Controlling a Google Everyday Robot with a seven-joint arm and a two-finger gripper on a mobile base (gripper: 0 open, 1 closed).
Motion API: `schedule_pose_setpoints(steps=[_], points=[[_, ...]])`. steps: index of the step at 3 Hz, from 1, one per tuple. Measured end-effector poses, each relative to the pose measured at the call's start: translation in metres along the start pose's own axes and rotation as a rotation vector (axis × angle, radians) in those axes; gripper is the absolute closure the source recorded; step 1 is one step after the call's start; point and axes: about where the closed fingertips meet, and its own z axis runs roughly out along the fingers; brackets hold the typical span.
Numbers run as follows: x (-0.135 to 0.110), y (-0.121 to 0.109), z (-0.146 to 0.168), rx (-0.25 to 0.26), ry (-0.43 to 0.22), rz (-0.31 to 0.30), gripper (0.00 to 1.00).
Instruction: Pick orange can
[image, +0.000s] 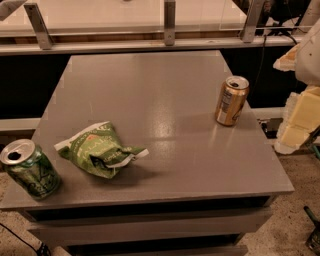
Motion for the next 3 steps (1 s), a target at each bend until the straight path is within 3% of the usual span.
schedule_pose_setpoints(steps=[1, 2, 3], points=[[0.0, 0.0, 0.0, 0.0, 0.0, 0.0, 0.0], [-0.006, -0.021, 0.019, -0.01, -0.084, 0.009, 0.0], [-0.006, -0.058, 0.05, -0.019, -0.218, 0.051, 0.0]])
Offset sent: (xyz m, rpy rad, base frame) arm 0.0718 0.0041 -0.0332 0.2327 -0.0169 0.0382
